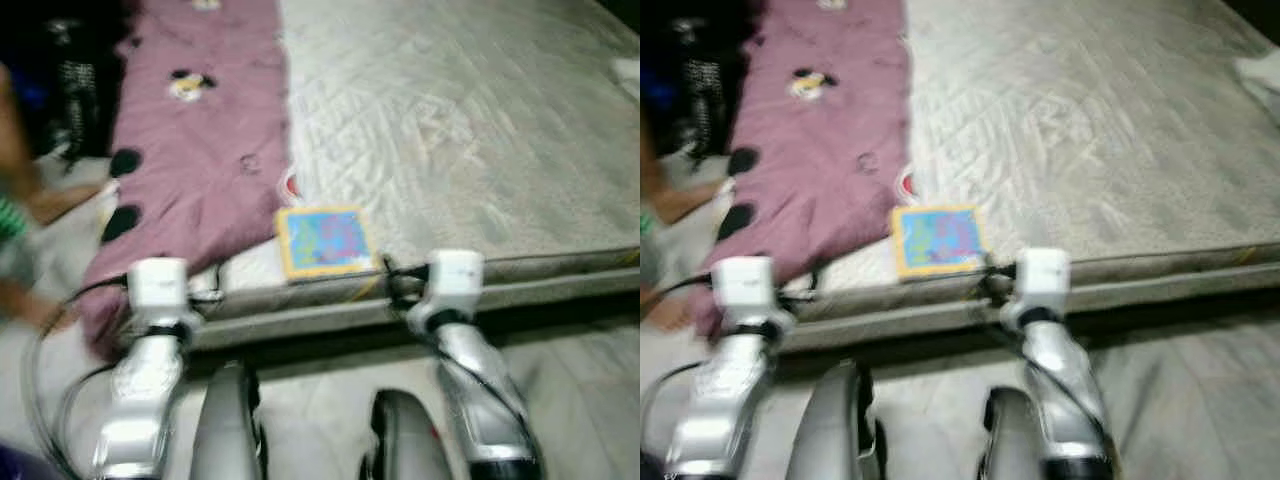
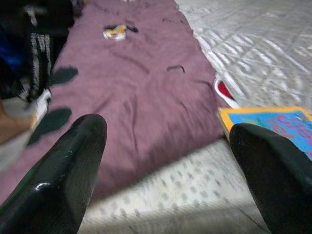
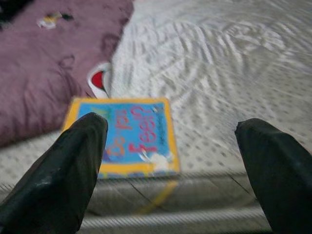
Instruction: Clean up the room
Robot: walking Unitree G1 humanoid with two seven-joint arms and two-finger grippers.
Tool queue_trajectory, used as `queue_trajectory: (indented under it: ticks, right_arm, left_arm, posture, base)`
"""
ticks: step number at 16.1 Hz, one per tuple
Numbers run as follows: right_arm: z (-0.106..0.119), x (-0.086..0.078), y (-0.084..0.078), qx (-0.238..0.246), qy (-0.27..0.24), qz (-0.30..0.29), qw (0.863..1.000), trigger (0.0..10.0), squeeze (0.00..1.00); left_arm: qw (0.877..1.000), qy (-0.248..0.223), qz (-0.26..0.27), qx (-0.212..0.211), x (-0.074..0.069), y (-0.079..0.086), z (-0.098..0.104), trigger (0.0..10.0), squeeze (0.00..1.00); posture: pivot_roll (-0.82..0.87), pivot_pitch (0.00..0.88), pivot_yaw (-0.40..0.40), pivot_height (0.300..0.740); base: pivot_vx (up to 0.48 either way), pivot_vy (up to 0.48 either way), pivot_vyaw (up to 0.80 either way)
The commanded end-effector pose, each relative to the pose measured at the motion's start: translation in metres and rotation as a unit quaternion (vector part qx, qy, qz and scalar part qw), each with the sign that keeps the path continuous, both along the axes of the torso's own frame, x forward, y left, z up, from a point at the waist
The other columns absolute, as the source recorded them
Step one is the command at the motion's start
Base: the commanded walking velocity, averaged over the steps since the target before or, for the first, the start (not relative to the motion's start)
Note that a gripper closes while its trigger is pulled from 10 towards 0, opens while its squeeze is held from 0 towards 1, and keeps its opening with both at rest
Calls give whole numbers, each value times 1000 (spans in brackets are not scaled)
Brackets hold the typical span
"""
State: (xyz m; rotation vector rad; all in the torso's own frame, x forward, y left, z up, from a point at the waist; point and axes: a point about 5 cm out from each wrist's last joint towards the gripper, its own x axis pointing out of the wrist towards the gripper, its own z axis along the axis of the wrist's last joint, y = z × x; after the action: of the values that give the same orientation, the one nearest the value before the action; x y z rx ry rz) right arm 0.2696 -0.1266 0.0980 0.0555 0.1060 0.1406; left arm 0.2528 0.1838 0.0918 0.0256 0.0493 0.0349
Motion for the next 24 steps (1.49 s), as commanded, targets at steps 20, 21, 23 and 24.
queue_trajectory:
  ticks: [20,21,23,24]
  right_arm:
    - [2,-10,-35,-34,5,-30,999,10000,0]
    - [4,-15,-46,-51,6,-36,998,10000,0]
    - [5,-23,-61,-70,10,-45,996,10000,0]
    - [6,-28,-68,-79,15,-47,996,10000,0]
  left_arm:
    - [992,57,34,-105,40,-21,-19,10000,0]
    - [991,64,35,-114,42,-25,-23,10000,0]
    - [989,69,39,-127,45,-24,-27,10000,0]
    - [988,68,41,-132,48,-23,-28,10000,0]
  posture:
    - [-38,174,-16,529]
    - [-63,184,-24,529]
    - [-87,197,-37,529]
    - [-98,204,-43,529]
  base:
    - [91,0,0]
    - [0,0,0]
    - [0,0,0]
    - [0,0,0]
